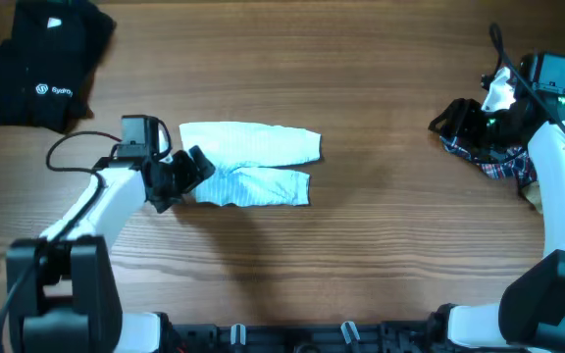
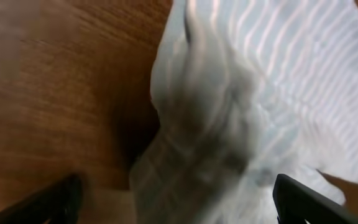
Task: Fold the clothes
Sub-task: 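Hold the garment's left edge with the left gripper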
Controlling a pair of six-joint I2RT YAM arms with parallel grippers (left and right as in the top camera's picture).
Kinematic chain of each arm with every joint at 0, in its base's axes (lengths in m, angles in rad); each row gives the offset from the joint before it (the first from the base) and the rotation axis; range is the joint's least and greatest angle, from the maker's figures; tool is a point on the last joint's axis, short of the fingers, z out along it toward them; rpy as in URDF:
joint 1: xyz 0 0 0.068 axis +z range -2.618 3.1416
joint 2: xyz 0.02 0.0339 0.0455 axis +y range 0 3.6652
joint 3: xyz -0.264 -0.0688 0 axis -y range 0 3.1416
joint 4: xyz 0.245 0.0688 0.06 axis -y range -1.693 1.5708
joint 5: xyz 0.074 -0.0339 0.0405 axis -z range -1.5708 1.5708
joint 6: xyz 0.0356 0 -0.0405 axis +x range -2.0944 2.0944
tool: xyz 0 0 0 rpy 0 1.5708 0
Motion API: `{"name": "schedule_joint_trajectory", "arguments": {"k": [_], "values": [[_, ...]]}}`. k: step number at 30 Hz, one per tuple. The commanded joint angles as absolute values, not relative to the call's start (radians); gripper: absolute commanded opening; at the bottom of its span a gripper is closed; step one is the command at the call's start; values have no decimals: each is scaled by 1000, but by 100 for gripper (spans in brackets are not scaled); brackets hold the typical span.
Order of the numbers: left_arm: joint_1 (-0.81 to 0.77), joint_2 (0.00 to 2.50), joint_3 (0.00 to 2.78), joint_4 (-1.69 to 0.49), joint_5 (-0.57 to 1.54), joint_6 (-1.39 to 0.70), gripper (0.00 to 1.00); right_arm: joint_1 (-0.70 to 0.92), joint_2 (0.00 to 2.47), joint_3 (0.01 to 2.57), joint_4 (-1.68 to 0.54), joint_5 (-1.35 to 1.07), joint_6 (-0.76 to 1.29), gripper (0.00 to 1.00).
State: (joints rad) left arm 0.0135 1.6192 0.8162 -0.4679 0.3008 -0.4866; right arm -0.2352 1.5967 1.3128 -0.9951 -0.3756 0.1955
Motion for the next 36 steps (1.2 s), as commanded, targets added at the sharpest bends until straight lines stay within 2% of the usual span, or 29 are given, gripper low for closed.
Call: {"name": "schedule_joint_trajectory", "arguments": {"k": [1,8,12,14,16,18,23,27,31,34,36], "values": [[18,1679,812,-423,326,-425,97,-233,1570,1336,-1006,-405,183,67],[18,1698,812,-408,390,-397,96,-233,1570,1336,-1007,-420,186,67],[18,1697,812,-481,420,-401,87,-233,1570,1336,-1007,-420,186,67],[18,1697,812,-494,424,-400,79,-233,1570,1336,-1004,-420,186,67],[18,1697,812,-476,430,-396,61,-233,1570,1336,-1003,-420,186,67],[18,1697,812,-459,430,-396,49,-233,1570,1336,-1005,-420,186,67],[18,1697,812,-461,430,-373,45,-233,1570,1336,-1007,-420,186,67],[18,1697,812,-516,425,-373,49,-233,1570,1336,-1007,-420,186,67],[18,1681,813,-563,364,-370,48,-233,1570,1336,-1003,-419,186,67],[18,1654,819,-584,342,-369,35,-233,1570,1336,-1003,-419,186,67],[18,1644,819,-570,319,-370,35,-233,1570,1336,-1003,-419,186,67]]}}
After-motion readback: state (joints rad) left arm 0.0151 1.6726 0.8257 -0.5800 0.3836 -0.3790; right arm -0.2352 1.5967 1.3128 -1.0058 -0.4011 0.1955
